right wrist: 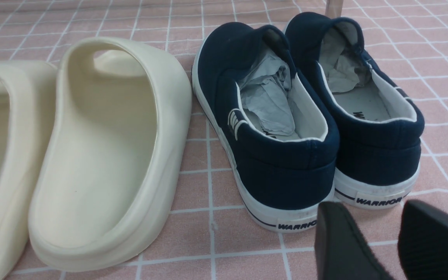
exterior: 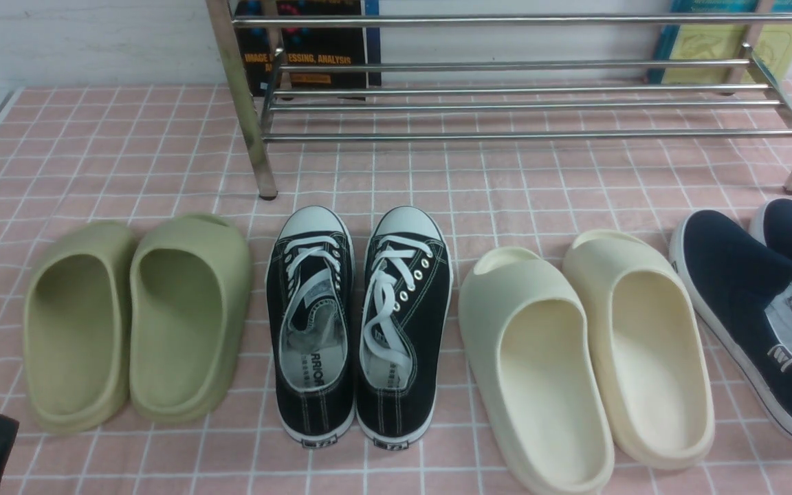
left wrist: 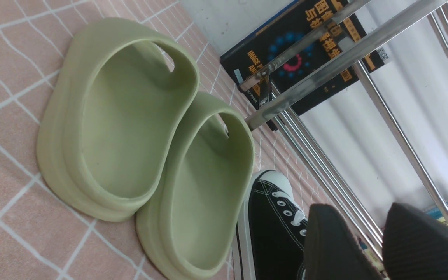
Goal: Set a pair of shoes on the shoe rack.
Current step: Use the left arm to grab the shoe closest to it
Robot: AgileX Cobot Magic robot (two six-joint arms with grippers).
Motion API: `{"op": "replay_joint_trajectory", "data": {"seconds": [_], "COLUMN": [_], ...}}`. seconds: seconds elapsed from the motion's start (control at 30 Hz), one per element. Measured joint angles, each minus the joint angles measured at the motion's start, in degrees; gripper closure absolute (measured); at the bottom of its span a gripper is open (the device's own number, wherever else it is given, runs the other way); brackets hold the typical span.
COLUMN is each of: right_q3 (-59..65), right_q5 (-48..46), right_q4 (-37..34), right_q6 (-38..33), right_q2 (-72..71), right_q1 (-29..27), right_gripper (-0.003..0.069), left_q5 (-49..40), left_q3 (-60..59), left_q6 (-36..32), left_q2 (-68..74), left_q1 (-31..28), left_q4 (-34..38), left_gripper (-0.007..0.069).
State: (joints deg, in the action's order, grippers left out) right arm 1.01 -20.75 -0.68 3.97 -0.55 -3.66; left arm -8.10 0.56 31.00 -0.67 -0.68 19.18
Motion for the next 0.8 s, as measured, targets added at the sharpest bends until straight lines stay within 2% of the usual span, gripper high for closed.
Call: {"op": "replay_joint_trajectory", "data": {"seconds": [0.1,0.2,0.27,0.33,0.47,0.57,0.67,0.8], "right_q3": [0.00,0.00,0.00,0.00,0.00,0.00,0.00,0.00], "right_q5": [0.00,0.00,0.00,0.00,0.00,0.00,0.00,0.00], "right_q4": [0.00,0.00,0.00,0.00,0.00,0.00,0.00,0.00], "right_q6": [0.00,0.00,0.00,0.00,0.00,0.00,0.00,0.00], "right_q2": [0.00,0.00,0.00,0.00,0.00,0.00,0.00,0.00], "right_q1": [0.00,0.00,0.00,0.00,0.00,0.00,0.00,0.00], "right_gripper": [0.0416,0.0416,0.0416,0.0416,0.0416,0.0416,0.0416,0.0416], "left_q5": [-6.85,-19.80,-25.21,-39.45,-54.48,-60.36,-61.55,-60.39], "left_q3": [8.91,21.07,25.04,34.36,44.12,48.65,50.59,51.79], "left_q6": [-5.05,-9.37,-9.83,-10.68,-12.40,-15.53,-18.27,-21.30], "left_q2": [0.07,5.18,8.14,16.91,28.72,36.60,41.97,50.64], "left_q1": [0.00,0.00,0.00,0.00,0.00,0.28,3.53,15.76], "left_q4": [-4.28,-13.59,-17.16,-25.56,-33.70,-36.49,-36.16,-31.78], "left_gripper": [0.0438,0.0569,0.0595,0.0622,0.0622,0.0622,0.0600,0.0462]}}
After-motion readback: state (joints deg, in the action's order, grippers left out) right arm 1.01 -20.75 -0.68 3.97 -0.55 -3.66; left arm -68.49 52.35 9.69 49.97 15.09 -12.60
